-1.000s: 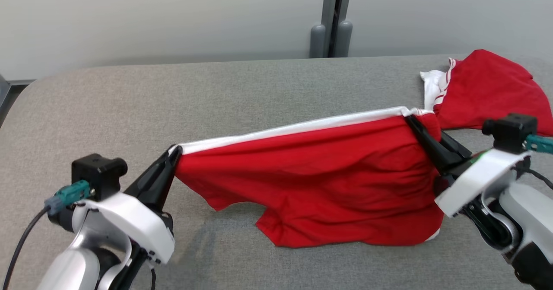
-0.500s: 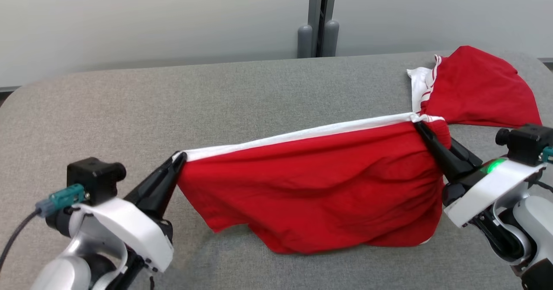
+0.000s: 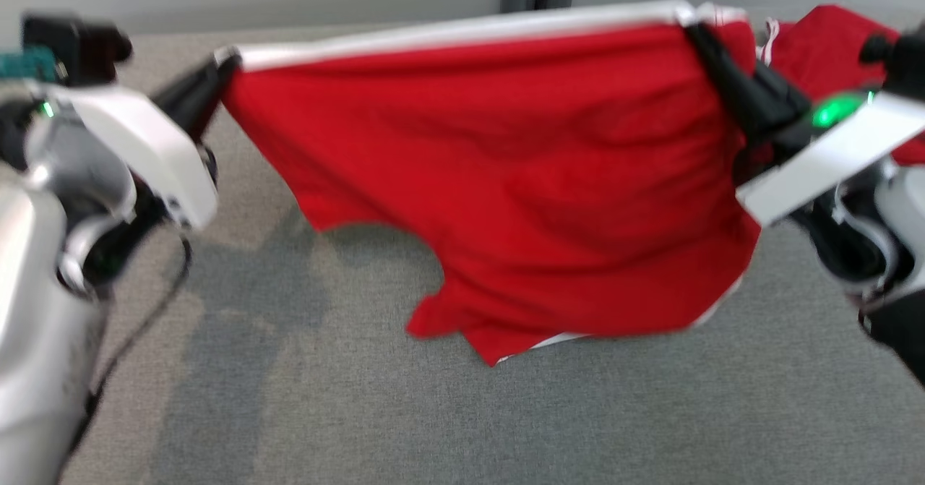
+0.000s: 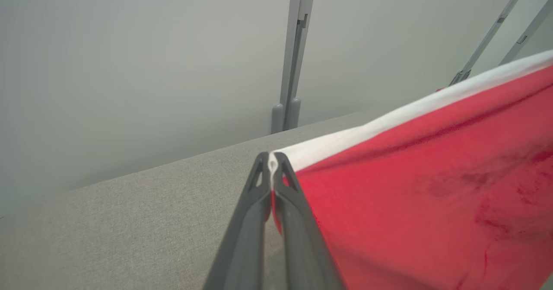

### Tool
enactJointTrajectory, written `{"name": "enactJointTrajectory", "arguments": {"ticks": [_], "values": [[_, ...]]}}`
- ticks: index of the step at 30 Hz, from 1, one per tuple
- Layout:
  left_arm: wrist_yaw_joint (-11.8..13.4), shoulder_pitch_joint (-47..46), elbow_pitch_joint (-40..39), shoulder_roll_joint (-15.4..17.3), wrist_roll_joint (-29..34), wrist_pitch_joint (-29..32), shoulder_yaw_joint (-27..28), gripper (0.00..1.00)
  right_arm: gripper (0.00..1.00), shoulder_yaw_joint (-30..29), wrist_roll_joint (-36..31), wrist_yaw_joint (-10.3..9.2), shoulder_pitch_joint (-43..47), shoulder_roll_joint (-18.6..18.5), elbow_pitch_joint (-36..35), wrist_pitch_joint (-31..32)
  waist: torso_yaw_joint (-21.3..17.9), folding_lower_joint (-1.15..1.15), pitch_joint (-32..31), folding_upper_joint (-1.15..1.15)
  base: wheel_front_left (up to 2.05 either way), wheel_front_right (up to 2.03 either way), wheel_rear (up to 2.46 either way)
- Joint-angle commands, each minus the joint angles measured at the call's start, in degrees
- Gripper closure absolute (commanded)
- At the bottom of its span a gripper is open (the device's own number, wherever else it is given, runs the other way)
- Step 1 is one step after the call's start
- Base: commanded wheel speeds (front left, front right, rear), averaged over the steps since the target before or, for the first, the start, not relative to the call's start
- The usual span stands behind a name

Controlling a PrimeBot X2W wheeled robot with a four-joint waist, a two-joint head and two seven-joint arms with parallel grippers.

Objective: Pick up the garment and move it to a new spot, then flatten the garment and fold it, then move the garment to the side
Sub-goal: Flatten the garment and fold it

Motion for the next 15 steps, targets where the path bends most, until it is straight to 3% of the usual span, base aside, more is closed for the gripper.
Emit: {"name": "enactJointTrajectory", "arguments": {"ticks": [1, 10, 15], "values": [[-0.3, -3.9, 2.0, 1.1, 0.4, 0.0, -0.3, 1.0, 1.0, 0.2, 0.7, 0.02, -3.4, 0.1, 0.6, 0.0, -0.3, 0.0, 4.0, 0.0, 0.0, 0.0, 0.0], [-0.9, -33.3, 16.4, 2.1, 0.5, -1.1, -5.8, 1.0, 1.0, 5.9, 3.3, 0.02, -28.7, 1.3, 7.8, 3.3, -0.3, 0.0, 17.6, 0.0, 0.0, 0.0, 0.0], [-0.9, -47.8, 22.8, 3.0, 0.4, -3.4, -8.9, 1.0, 1.0, 7.6, 5.0, 0.02, -42.0, 2.5, 12.3, 1.4, -0.2, 0.0, 23.2, 0.0, 0.0, 0.0, 0.0]]}}
